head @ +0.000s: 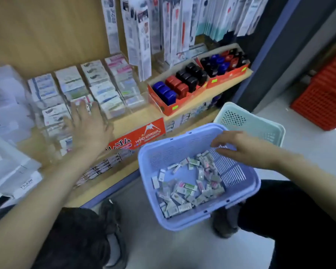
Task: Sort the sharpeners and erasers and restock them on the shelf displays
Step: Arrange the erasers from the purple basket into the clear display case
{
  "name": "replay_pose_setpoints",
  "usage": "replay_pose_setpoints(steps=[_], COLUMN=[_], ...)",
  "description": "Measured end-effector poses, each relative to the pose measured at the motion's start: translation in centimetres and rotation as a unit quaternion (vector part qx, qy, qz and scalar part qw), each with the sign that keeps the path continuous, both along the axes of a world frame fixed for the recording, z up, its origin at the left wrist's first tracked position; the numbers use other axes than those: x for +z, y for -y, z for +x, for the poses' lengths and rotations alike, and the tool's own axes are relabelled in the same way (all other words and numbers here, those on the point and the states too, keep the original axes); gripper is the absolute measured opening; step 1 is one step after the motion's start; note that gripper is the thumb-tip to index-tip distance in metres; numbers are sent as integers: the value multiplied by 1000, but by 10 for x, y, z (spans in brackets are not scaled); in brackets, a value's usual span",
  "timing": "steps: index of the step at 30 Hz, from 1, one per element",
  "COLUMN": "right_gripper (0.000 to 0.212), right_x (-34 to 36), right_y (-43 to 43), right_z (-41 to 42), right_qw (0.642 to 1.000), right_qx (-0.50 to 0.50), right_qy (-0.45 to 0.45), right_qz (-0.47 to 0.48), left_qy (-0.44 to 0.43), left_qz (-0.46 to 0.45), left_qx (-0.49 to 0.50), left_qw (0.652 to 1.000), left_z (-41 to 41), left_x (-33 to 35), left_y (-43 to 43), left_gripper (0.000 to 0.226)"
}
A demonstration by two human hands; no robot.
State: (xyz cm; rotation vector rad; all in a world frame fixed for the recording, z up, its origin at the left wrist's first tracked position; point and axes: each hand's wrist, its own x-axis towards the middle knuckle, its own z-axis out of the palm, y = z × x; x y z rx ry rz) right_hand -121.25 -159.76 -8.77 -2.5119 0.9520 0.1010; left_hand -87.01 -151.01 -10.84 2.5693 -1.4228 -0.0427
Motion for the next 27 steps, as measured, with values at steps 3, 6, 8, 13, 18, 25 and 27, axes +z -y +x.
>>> replay_pose_setpoints(steps=[3, 6, 8, 13, 18, 25, 27], right_gripper=[23, 24, 26, 35, 23, 24, 31], right_x=[-14, -49, -74, -105, -132, -160, -163], right_y=[-4, -6, -8, -17, -8, 7, 13], right_z=[-31, -42, -44, -55, -74, -102, -106], right_qw=[994, 991, 989, 980, 996, 993, 990], right_qx=[-12, -17, -34, -18, -62, -109, -129], right_qy=[-94, -117, -143, -193, -65, -45, -18], right_qz=[56, 59, 34, 32, -25, 18, 57], left_qy=[8, -125, -223, -328, -244, -127, -124], left_qz=[-116, -10, 114, 235, 272, 271, 262], left_qx=[-136, -253, -269, -223, -331, -439, -469], left_qw=[984, 959, 930, 887, 870, 847, 834], left_z=[-49, -105, -129, -160, -190, -225, -226], left_x=[-7, -48, -95, -190, -244, -314, -328], left_y=[0, -1, 1, 29, 102, 180, 183], left_gripper=[41, 31, 29, 35, 46, 72, 75])
